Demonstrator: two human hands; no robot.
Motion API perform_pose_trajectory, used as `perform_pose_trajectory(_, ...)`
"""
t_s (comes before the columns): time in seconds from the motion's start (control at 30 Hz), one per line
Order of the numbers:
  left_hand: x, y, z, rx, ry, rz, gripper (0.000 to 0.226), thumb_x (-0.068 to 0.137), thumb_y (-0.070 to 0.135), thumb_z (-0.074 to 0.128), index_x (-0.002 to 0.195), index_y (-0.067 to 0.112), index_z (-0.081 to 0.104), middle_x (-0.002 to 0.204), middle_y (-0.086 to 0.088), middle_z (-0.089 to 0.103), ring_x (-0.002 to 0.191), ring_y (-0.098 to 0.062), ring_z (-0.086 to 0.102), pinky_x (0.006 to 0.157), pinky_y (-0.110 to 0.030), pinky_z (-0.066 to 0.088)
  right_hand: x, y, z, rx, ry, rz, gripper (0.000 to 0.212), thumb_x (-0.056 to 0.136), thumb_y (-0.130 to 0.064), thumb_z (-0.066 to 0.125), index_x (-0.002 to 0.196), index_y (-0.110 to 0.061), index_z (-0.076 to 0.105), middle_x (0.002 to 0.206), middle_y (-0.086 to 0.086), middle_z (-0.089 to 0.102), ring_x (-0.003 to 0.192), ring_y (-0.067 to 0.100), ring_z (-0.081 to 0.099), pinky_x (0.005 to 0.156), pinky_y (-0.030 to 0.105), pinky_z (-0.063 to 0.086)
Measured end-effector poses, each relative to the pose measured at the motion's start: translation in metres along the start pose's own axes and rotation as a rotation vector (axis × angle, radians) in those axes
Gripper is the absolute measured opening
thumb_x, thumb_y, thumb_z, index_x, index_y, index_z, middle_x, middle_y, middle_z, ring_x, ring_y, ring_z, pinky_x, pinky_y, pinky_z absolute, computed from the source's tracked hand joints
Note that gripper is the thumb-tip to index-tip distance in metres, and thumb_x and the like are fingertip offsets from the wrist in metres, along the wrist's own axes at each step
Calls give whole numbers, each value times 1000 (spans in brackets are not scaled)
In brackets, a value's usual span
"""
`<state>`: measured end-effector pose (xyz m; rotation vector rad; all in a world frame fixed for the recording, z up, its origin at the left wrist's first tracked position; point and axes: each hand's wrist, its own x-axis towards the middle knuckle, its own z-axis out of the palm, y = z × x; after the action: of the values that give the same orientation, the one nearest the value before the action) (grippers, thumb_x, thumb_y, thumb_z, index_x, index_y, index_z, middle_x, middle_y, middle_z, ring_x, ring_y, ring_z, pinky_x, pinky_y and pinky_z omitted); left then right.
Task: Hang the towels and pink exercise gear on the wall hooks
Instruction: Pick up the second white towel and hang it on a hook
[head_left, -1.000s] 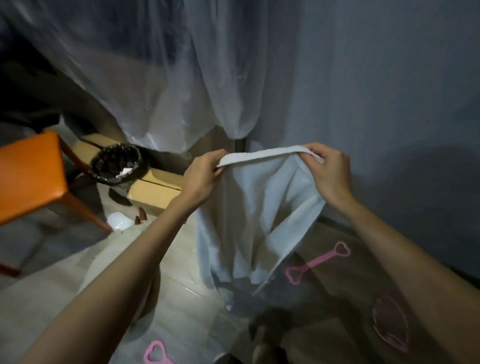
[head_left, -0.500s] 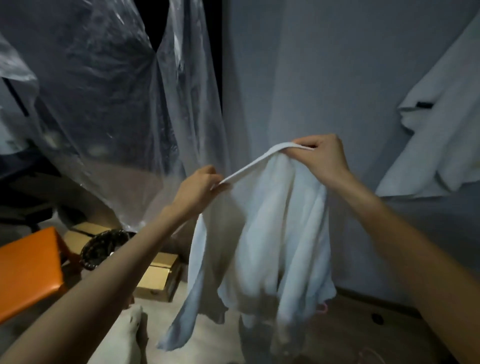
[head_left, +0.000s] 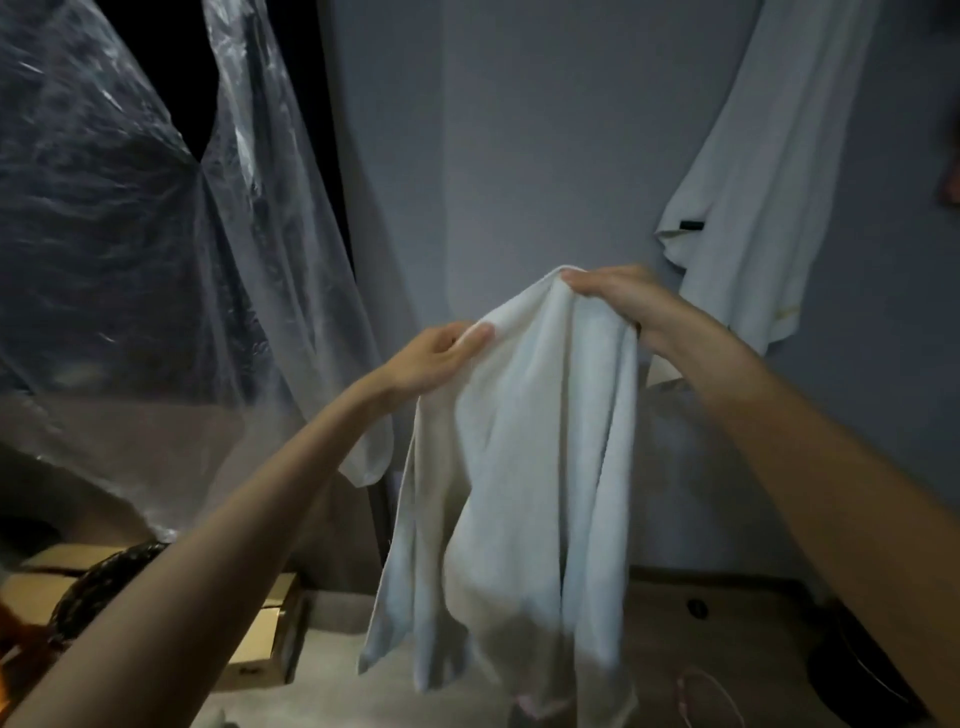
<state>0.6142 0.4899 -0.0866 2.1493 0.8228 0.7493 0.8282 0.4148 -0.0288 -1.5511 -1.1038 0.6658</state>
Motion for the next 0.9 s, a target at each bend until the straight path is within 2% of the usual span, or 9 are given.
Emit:
perform_pose_trajectory(0.1, 18, 13, -2, -8, 5, 88, 44, 95, 38, 49, 88, -3, 63, 76, 1, 51, 64, -5, 47, 56, -19, 38, 4, 15, -10, -128, -39, -37, 23, 91, -30, 58, 71, -20, 59, 77, -3, 60, 75, 12, 58, 74, 26, 45)
perform_pose_trajectory(0.2, 37, 29, 5, -161, 120, 118, 35, 97, 33, 49, 97, 3, 67, 81, 4, 58, 65, 3, 51, 59, -11, 41, 4, 25, -19, -139, -78, -58, 25, 96, -30, 51, 72, -21, 55, 77, -4, 56, 75, 12, 53, 73, 26, 42)
perform_pose_trajectory(0.3, 60, 48, 13, -252, 149, 151, 27, 96, 33, 50, 85, 14, 65, 73, 11, 55, 60, 9, 49, 59, -8, 40, 10, 32, -26, -180, -77, -101, 20, 95, -29, 51, 77, -24, 57, 79, -4, 56, 76, 12, 50, 69, 26, 39)
perform_pose_trajectory(0.43, 93, 68, 28, -197, 122, 247, 24, 96, 30, 53, 74, 21, 55, 70, 10, 48, 66, -1, 45, 63, -16, 37, 21, 22, -31, 79, -173, -119, 24, 100, -29, 41, 97, -18, 62, 86, 2, 62, 71, 14, 54, 72, 27, 47)
perform_pose_trajectory(0.5, 104, 69, 33, -244, 147, 262, 21, 96, 27, 53, 77, 19, 56, 70, 8, 48, 65, -1, 44, 62, -17, 37, 27, 24, -29, 1, -182, -147, 30, 100, -29, 39, 106, -8, 60, 88, 1, 61, 76, 14, 56, 77, 27, 48)
perform_pose_trajectory(0.57, 120, 76, 38, -279, 166, 276, 20, 95, 28, 54, 79, 16, 58, 70, 7, 49, 65, -2, 44, 62, -18, 37, 38, 31, -30, -49, -182, -194, 24, 100, -22, 42, 101, -4, 59, 91, 2, 60, 84, 14, 57, 84, 27, 49)
perform_pose_trajectory(0.67, 149, 91, 36, -289, 155, 284, 22, 94, 31, 55, 77, 18, 58, 71, 5, 50, 69, -6, 46, 63, -21, 38, 63, 33, -41, 108, -172, -239, 19, 99, -16, 44, 81, -15, 48, 84, 3, 58, 75, 10, 58, 72, 19, 52)
perform_pose_trajectory(0.8, 192, 112, 27, -361, 192, 286, 25, 93, 34, 56, 77, 16, 62, 75, -1, 57, 73, -12, 52, 65, -26, 41, 106, 3, -80, 169, -69, -324, 15, 98, -23, 48, 83, -19, 49, 73, 1, 57, 58, 5, 55, 59, 21, 47)
perform_pose_trajectory(0.9, 226, 134, 16, -296, 311, 294, 27, 91, 36, 59, 73, 17, 66, 68, 3, 60, 65, -6, 54, 60, -21, 43, 140, -32, -108, 175, -2, -396, 16, 97, -25, 49, 82, -21, 52, 67, 0, 52, 51, 6, 46, 52, 23, 38)
